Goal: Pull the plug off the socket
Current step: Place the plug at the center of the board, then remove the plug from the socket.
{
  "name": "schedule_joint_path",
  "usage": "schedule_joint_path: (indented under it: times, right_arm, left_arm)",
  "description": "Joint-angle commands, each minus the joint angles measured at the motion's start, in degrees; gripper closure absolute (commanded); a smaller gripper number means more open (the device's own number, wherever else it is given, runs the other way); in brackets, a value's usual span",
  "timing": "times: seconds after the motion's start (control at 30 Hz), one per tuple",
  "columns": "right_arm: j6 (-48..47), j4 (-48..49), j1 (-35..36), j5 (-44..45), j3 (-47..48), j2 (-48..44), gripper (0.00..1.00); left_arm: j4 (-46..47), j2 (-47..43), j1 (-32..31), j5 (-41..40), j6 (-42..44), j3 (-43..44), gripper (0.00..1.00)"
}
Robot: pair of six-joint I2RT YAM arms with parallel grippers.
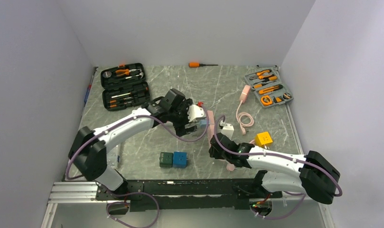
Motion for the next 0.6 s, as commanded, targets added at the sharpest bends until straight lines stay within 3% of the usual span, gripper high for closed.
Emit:
schedule_joint_path:
  times: [0.0,0.37,0.57]
  right_arm:
    - [-0.6,2.3,2.6,4.0,0.9,-2.0,1.00]
    - [0.8,1.9,6.8,8.2,2.5,1.4,1.00]
    - [0.9,2.2,7.2,8.5,2.7,0.8,1.00]
  left_arm:
    - [7.8,4.9,0.8,2.0,0.5,3.4,0.01]
    - [11.6,11.6,0.9,5.4,4.5,7.3,0.01]
    - [9.8,14.3,0.9,11.6,7.2,8.2,0.00]
